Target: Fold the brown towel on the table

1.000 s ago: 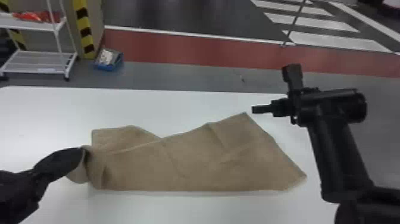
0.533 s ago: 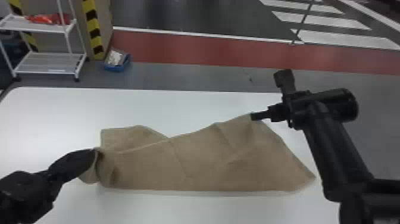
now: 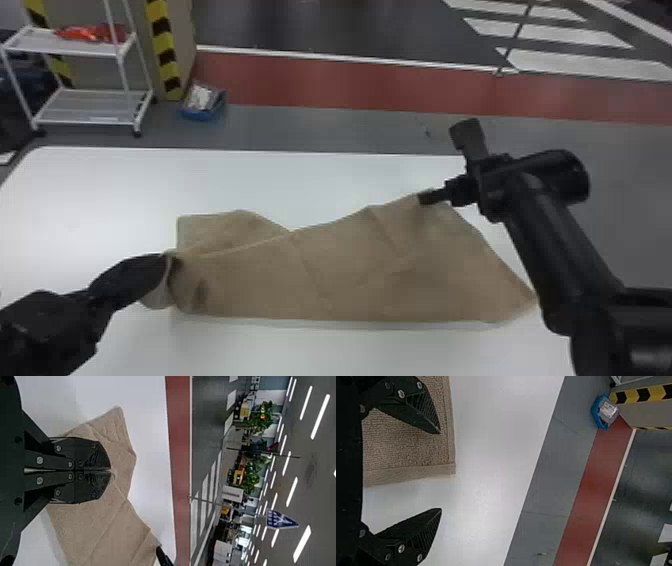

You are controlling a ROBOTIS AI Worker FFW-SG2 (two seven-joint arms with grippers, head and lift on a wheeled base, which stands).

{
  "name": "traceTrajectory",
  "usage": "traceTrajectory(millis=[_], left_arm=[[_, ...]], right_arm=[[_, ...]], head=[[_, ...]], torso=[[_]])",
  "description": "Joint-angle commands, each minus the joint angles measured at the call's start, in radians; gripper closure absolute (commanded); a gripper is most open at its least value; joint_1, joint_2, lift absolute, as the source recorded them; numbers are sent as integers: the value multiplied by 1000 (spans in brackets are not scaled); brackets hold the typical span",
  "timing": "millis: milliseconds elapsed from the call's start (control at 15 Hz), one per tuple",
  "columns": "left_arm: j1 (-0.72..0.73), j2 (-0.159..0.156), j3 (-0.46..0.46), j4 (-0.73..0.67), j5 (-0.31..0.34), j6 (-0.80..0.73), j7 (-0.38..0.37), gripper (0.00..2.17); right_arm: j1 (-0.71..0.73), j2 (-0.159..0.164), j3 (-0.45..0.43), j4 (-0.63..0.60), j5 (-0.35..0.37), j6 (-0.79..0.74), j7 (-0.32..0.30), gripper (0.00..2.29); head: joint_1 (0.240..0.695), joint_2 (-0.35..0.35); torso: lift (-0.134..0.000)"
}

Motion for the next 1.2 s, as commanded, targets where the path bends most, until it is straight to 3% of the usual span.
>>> traceTrajectory(millis=[0,400,467,800,1000,1133], left_arm=[[2,-3,1,0,0,-1,-1,2142],[10,-3,6,-1,0,-4,-1,2142],[11,-3,7,-1,0,-8,-3,2142],[18,-3,18,-3,2,-14,-9,2142],[19,-3,22,-3,3,-14,-9,2142],[19,-3,22,-4,3,-14,-10,2142]], right_arm=[[-6,0,6,28,-1,-32,-5,221],[-9,2,6,67,-3,-65,-11,353],[-9,0,6,70,-7,-75,-11,485],[-4,0,2,70,-13,-75,-11,532],[-1,0,-10,70,-18,-75,0,684],[0,-1,-14,67,-20,-71,5,947]], head=[[695,-169],[695,-165],[695,-164],[695,-160],[695,-157],[695,-155]], torso=[[-124],[-124],[-124],[-124],[-124],[-124]])
